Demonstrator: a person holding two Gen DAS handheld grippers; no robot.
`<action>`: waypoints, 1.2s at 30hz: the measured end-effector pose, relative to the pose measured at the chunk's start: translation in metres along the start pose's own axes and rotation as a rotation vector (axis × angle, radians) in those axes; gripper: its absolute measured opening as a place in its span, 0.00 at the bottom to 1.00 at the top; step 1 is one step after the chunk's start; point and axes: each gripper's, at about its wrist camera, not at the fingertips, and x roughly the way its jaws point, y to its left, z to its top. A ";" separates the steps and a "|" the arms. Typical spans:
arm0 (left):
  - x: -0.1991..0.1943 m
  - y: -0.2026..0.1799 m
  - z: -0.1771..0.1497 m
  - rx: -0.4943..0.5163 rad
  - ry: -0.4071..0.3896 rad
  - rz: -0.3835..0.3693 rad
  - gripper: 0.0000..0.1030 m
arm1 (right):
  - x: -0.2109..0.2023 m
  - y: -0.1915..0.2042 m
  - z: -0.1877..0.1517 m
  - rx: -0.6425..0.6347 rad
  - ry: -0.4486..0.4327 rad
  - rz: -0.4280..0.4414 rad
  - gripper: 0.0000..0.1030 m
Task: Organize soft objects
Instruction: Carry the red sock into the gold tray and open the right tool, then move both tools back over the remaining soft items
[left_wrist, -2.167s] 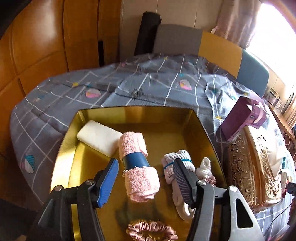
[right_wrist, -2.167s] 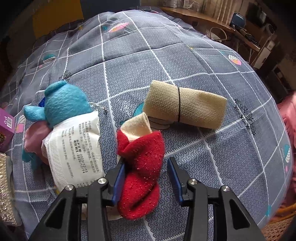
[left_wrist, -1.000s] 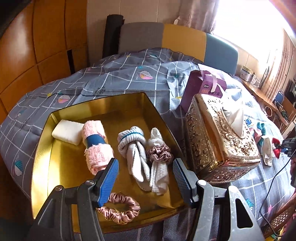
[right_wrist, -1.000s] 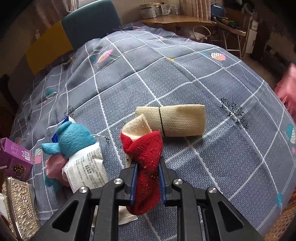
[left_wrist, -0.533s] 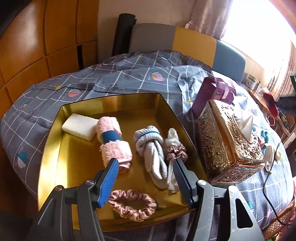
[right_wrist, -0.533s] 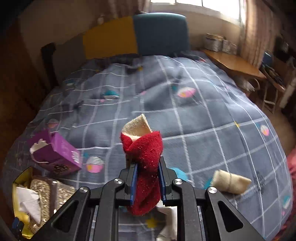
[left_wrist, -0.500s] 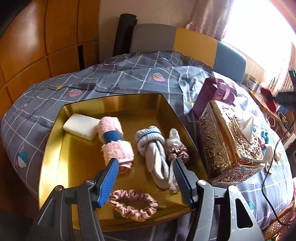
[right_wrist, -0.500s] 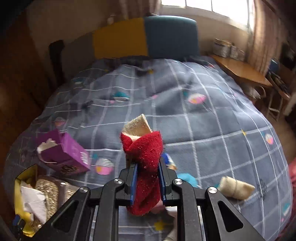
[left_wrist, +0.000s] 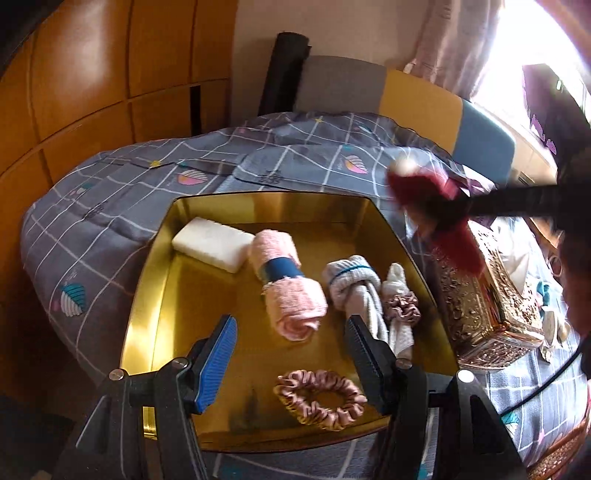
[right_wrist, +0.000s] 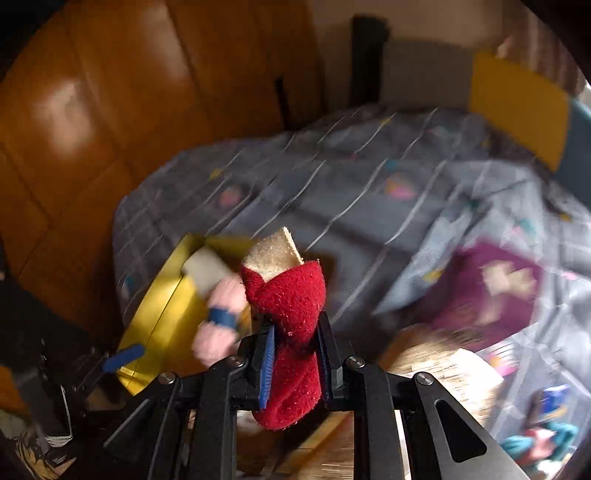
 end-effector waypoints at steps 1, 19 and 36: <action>-0.001 0.002 0.000 -0.006 -0.004 0.006 0.60 | 0.010 0.006 -0.006 0.003 0.022 0.013 0.20; -0.006 0.009 0.000 -0.029 -0.026 0.030 0.60 | 0.061 0.037 -0.053 0.010 0.122 0.075 0.45; -0.013 -0.007 0.000 0.014 -0.033 0.021 0.60 | -0.022 0.032 -0.073 -0.044 -0.187 -0.135 0.74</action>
